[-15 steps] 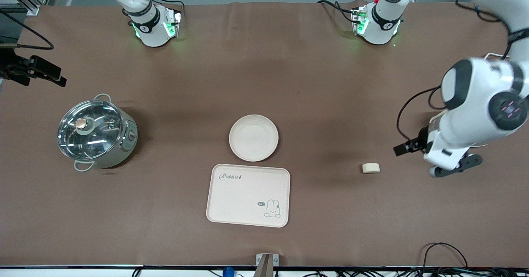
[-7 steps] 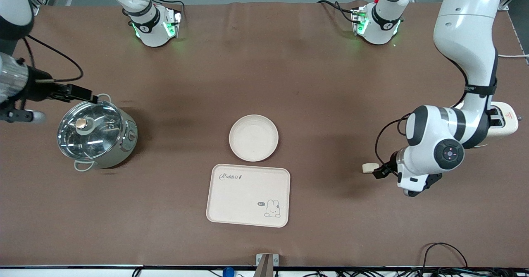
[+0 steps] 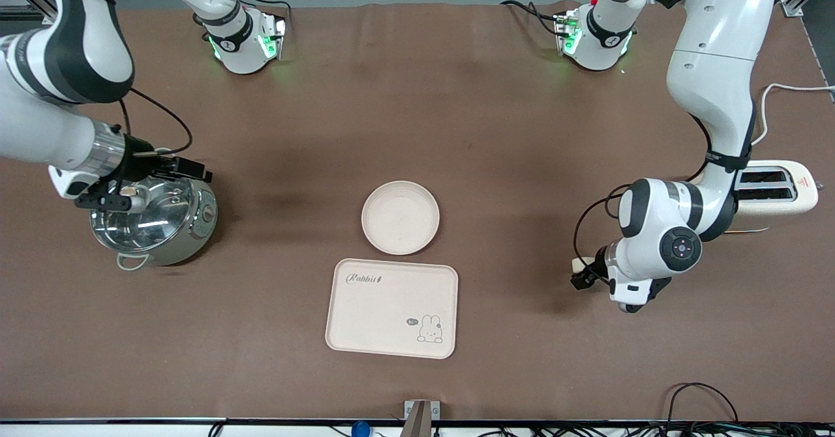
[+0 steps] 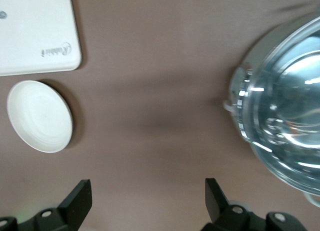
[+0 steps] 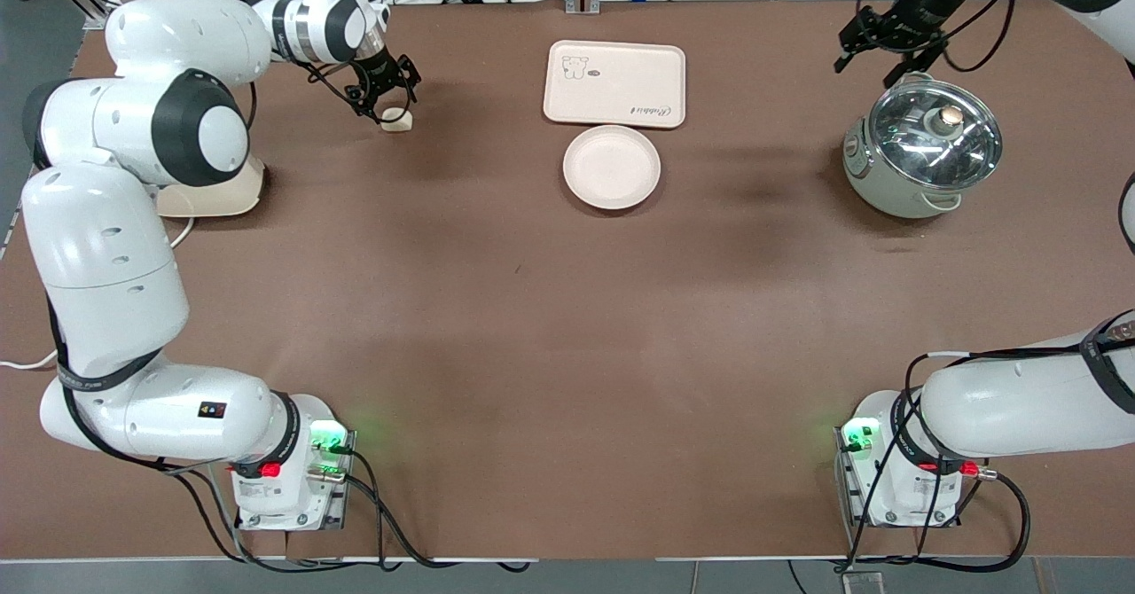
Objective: Place bun in plate and plate on tray
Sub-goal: 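Carry the bun toward the plate while the right gripper grasps the plate rim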
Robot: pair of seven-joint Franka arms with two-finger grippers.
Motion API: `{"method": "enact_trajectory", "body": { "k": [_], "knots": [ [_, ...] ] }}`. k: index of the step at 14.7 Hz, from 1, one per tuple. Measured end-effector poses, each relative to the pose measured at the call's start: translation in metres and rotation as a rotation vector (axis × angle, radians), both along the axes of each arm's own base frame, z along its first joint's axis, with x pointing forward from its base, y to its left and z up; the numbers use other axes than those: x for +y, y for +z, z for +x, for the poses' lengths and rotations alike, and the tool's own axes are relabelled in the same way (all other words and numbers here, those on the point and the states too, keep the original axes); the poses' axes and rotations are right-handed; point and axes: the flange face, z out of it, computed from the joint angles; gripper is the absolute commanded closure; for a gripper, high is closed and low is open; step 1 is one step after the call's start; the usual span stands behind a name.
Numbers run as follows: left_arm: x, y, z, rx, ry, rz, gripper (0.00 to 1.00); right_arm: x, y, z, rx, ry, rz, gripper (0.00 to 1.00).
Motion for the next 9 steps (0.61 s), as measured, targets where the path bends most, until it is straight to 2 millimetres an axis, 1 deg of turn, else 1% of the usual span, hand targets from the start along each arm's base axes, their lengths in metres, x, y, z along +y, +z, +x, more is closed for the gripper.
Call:
{"method": "enact_trajectory", "body": {
  "k": [1, 3, 4, 6, 8, 9],
  "knots": [
    [0.001, -0.004, 0.000, -0.001, 0.003, 0.000, 0.20, 0.007, -0.009, -0.001, -0.009, -0.014, 0.022, 0.00],
    [0.003, -0.012, -0.001, 0.002, 0.008, 0.000, 0.43, 0.029, -0.031, -0.005, -0.024, -0.040, 0.071, 0.00],
    [0.004, -0.015, -0.001, 0.003, 0.010, 0.000, 0.52, 0.045, -0.046, -0.008, -0.035, -0.048, 0.087, 0.00],
    [0.004, -0.015, -0.001, 0.002, 0.010, 0.000, 0.66, 0.082, -0.080, -0.018, -0.059, -0.040, 0.084, 0.00],
    [0.003, -0.013, 0.000, -0.002, 0.009, -0.001, 0.70, 0.118, -0.117, -0.031, -0.042, -0.043, 0.099, 0.00],
    [0.002, -0.011, 0.001, -0.005, 0.008, -0.002, 0.73, 0.134, -0.131, -0.035, -0.036, -0.051, 0.110, 0.00]
  ]
}}
